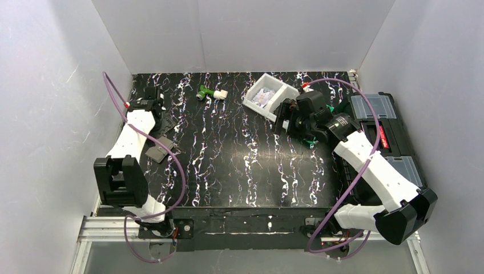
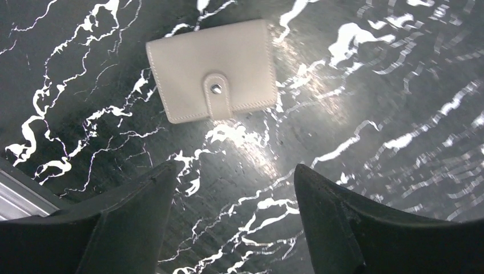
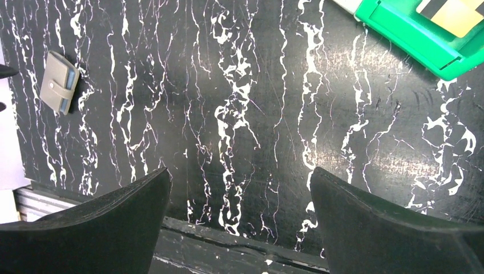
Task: Take the credit cards out of the card holder
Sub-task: Move the card holder to the center of the board.
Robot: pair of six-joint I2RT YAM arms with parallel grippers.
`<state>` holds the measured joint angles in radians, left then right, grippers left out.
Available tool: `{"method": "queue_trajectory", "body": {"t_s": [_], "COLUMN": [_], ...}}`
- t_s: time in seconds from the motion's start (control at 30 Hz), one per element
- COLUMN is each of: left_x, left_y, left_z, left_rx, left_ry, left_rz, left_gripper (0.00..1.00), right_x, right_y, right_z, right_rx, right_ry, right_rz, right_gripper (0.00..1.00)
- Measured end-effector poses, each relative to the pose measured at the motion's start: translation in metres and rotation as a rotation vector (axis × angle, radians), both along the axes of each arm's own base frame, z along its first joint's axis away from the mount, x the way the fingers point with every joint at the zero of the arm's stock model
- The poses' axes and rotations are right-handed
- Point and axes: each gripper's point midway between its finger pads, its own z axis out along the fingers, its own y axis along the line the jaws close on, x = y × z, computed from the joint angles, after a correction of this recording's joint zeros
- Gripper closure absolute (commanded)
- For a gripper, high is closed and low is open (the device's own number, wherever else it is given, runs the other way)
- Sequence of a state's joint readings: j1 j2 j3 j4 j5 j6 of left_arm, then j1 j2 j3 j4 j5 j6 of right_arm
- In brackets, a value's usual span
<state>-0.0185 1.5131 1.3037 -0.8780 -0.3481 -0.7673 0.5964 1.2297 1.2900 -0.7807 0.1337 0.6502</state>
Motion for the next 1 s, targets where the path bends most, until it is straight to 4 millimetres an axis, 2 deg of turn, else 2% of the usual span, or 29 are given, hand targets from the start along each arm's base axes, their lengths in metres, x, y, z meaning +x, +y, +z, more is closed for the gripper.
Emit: {"method": "queue_trajectory", "body": {"t_s": [0.2,0.37,0.73,1.0], "left_x": [-0.003,0.002,0.020,0.018], "left_y": [0.032,0.048,0.047,0.045], "left_z": [-0.041,-0.061,-0.096,-0.103], "left_rx": [-0.018,-0.027,-0.077,-0.096], "left_ry": [0.060,0.074,0.094,0.092], "left_rz": [0.144,0.192,0.185,0.207], "left_gripper": [0.52,0.58,0.65,0.75], "right_x": [-0.006,-0.008,-0.010,-0.011], "right_y": [0.001,0.002,0.002,0.001], "right_z": [-0.005,-0.006,-0.011,-0.015], "right_rx": [0.008,0.013,0.009,0.004], "right_ry": [0.014,0.019,0.033,0.040], "right_rz": [0.016,0.026,0.031,0.031], "right_gripper": [0.02,0.02,0.02,0.02]}}
